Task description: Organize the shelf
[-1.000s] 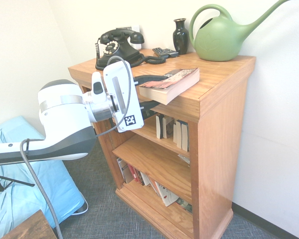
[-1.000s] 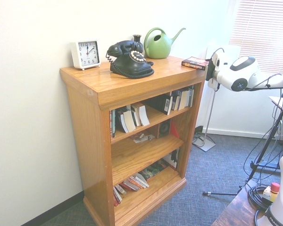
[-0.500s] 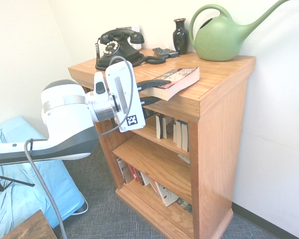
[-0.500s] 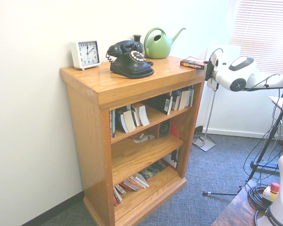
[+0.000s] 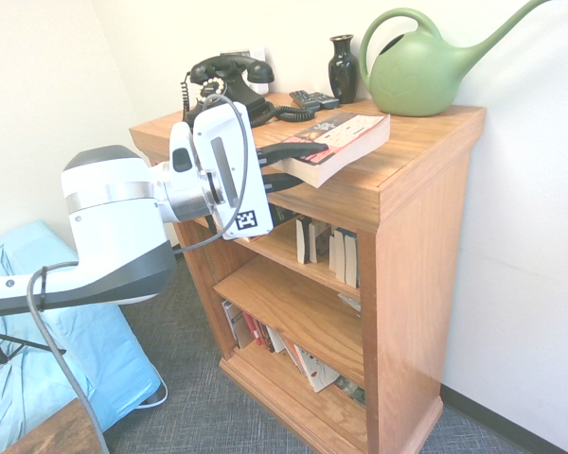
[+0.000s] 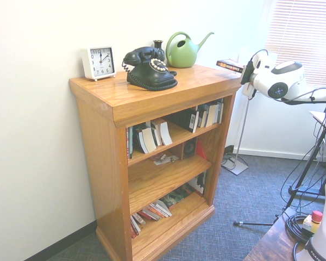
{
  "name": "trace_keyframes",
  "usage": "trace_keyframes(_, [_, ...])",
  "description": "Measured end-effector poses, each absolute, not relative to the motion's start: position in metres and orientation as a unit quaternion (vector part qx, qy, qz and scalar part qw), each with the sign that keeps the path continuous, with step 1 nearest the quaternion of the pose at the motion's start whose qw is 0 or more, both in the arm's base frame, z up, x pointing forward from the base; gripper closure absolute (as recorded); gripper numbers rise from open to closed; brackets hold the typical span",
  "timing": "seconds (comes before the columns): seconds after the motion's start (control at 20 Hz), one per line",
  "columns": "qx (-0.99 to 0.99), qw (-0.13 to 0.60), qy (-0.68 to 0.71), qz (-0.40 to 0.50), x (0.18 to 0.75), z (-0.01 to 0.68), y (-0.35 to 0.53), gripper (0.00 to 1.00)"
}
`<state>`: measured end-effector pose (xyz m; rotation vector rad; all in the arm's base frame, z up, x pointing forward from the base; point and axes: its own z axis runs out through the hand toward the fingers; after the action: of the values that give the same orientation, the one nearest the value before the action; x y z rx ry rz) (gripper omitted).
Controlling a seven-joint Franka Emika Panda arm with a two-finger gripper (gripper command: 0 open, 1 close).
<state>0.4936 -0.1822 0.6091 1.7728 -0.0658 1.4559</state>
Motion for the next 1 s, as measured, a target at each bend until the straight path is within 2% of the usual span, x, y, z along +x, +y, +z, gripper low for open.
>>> trace_keyframes(0.2, [0.730,0.366,-0.102,0.568,0.451,0.606,-0.168,1.00])
trace_keyframes(0.6, [0.784,0.225,-0.204,0.541,0.346,0.581,-0.135,1.00])
trace_keyframes(0.8, [0.816,0.171,-0.211,0.510,0.332,0.558,-0.114,1.00])
trace_keyframes(1.0, [0.855,0.121,-0.202,0.462,0.346,0.534,-0.085,1.00])
